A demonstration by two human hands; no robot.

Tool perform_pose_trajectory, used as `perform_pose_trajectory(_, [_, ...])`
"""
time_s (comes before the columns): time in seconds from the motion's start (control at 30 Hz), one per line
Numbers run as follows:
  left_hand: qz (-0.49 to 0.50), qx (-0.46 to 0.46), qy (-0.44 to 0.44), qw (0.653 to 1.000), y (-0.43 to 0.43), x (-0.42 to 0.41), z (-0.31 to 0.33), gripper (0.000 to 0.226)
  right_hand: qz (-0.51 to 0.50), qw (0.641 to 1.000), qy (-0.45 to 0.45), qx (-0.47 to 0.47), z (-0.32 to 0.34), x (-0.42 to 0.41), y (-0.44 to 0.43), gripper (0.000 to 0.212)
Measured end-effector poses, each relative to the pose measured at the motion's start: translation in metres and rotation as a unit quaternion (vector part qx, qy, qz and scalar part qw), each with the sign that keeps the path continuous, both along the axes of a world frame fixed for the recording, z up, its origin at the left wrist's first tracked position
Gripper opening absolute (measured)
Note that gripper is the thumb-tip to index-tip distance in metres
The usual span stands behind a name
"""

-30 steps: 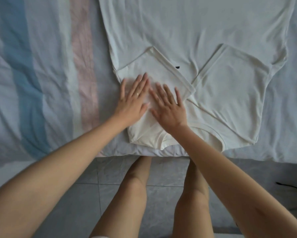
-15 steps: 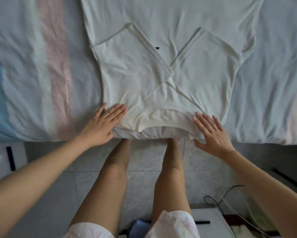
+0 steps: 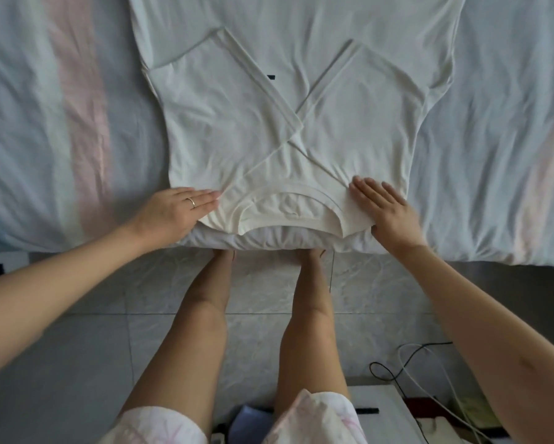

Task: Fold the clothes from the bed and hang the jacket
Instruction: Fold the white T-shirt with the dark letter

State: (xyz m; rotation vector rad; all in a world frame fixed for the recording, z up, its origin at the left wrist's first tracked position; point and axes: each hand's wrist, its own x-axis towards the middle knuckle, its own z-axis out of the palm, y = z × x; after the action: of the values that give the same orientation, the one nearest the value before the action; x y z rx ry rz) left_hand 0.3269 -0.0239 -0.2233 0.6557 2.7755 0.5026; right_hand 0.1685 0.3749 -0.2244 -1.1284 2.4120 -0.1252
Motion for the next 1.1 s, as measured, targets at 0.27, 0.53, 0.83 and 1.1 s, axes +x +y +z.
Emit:
perform_pose_trajectory(0.27, [0.203, -0.036, -0.315, 0.927, 0.002, -0.058, 0.061, 0.035, -0.02, 0.996, -0.082, -0.035, 0.044, -0.021, -0.023, 0.064])
perform_pose_trajectory(0.53, [0.131, 0.049, -0.638, 0.758, 0.005, -0.079, 0.083, 0.016, -0.097, 0.857, -0.44, 0.25, 0.085, -0.028, -0.047, 0.061])
perform_pose_trajectory(0.83, [0.138, 0.137, -0.763, 0.616, 0.022, -0.018, 0.085, 0.008, 0.017, 0.748, -0.538, 0.388, 0.092, 0.021, -0.047, 0.053])
perform_pose_trajectory(1.1, [0.453, 0.308, -0.518, 0.657, -0.067, -0.111, 0.108, 0.025, -0.298, 0.79, -0.52, 0.128, 0.122, -0.117, -0.064, 0.019])
